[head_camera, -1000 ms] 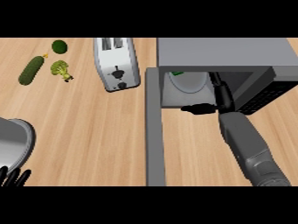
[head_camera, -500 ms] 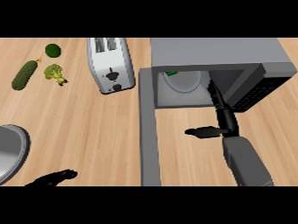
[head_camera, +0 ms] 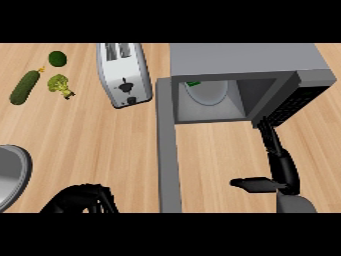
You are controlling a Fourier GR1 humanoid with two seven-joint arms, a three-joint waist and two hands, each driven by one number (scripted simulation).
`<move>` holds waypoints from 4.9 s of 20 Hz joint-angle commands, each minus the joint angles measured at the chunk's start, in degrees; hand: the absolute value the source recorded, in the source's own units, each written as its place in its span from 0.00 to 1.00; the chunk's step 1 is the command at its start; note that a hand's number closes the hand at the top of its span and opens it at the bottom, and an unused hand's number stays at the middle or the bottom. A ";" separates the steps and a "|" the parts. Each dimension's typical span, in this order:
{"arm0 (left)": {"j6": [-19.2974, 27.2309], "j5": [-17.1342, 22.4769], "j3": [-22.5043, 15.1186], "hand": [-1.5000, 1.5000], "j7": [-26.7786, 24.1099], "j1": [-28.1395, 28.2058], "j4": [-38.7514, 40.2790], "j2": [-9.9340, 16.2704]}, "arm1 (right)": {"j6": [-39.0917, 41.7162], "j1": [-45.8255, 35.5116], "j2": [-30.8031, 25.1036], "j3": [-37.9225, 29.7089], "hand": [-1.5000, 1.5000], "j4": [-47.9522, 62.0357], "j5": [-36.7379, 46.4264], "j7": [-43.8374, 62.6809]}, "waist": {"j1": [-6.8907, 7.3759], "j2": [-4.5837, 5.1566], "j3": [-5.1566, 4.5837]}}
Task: Pick up the milk, place it into the microwave and close the microwave
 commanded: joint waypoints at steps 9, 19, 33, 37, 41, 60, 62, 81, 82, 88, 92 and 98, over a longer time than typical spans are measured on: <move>-0.76 -11.23 -11.09 1.00 4.55 -20.98 21.92 -0.04 | 5.02 18.52 -5.21 -1.91 0.00 -26.39 -5.27 7.90 | 0.70 0.75 0.09; 15.88 -4.93 -28.66 1.00 -8.50 -34.81 49.28 -0.06 | 12.53 26.99 -8.04 -5.32 0.00 -36.47 -13.59 5.54 | 0.27 0.98 0.07; 46.54 12.40 -45.30 1.00 -6.79 -47.05 56.32 -0.06 | 18.22 27.02 -11.63 -5.60 0.00 -49.80 -20.63 10.71 | -5.55 1.71 -0.25; 49.59 17.95 -42.90 1.00 -10.05 -50.02 55.06 -0.05 | 19.70 25.44 -12.97 -4.84 0.00 -50.21 -21.71 12.13 | -7.08 2.58 -0.43; 53.82 23.20 -40.87 1.00 -14.92 -50.95 53.47 -0.06 | 20.73 25.45 -14.12 -5.30 0.00 -51.56 -23.53 13.69 | -8.10 2.87 -0.52; 55.81 41.54 -32.64 1.00 -18.94 -67.24 65.41 -0.08 | 22.47 20.08 -20.18 -7.38 0.00 -55.00 -30.87 21.49 | -13.16 4.97 -0.30; 54.56 43.43 -31.94 1.00 -20.15 -68.35 65.96 -0.08 | 22.45 20.00 -20.84 -7.43 0.00 -55.41 -31.30 22.74 | -13.72 5.09 -0.40; 53.40 51.47 -31.19 1.00 -28.36 -72.12 71.20 -0.08 | 22.57 14.36 -26.32 -11.30 0.00 -52.13 -36.85 26.89 | -14.67 5.76 -0.09; 53.46 52.02 -30.77 1.00 -28.60 -72.19 71.19 -0.08 | 21.99 13.64 -26.57 -12.28 0.00 -51.65 -37.12 26.73 | -14.86 5.98 -0.08; 53.49 53.31 -32.19 1.00 -30.63 -72.31 72.08 -0.08 | 22.14 11.84 -28.58 -14.16 0.00 -50.13 -37.95 26.91 | -15.42 5.91 0.04; 52.85 54.62 -31.76 1.00 -31.50 -72.87 72.41 -0.08 | 22.38 10.75 -30.10 -14.98 0.00 -48.84 -38.19 27.43 | -15.28 6.36 0.04; 53.50 55.98 -32.82 1.00 -32.53 -73.18 73.14 -0.08 | 23.01 9.10 -33.96 -17.12 0.00 -47.39 -36.84 27.80 | -15.34 6.19 0.09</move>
